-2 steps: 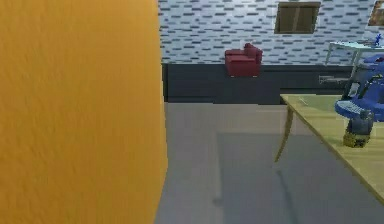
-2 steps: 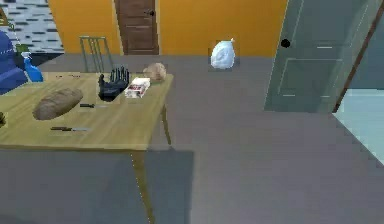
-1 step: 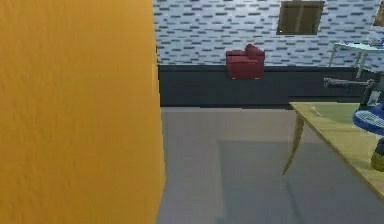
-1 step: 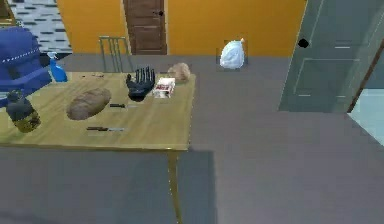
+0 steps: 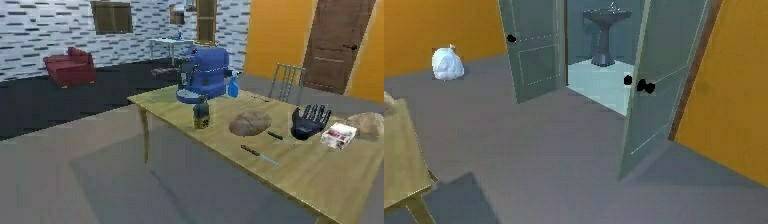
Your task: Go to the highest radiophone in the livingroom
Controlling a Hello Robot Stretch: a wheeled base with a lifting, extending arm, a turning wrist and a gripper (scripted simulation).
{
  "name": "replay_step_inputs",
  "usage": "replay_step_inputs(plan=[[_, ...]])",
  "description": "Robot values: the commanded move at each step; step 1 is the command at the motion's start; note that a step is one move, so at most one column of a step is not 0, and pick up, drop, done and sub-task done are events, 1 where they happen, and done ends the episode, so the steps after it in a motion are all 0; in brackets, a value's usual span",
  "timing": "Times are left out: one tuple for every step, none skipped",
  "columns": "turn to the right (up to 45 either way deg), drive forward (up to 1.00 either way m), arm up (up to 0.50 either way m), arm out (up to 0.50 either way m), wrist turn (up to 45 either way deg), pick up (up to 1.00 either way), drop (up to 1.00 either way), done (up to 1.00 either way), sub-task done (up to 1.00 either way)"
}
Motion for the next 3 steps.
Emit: replay_step_inputs(plan=[[45.0,0.00,0.00,0.00,0.0,0.00,0.00,0.00,0.00],[3.0,0.00,0.00,0.00,0.0,0.00,0.00,0.00,0.00],[0.0,0.05,0.00,0.00,0.0,0.00,0.00,0.00,0.00]])
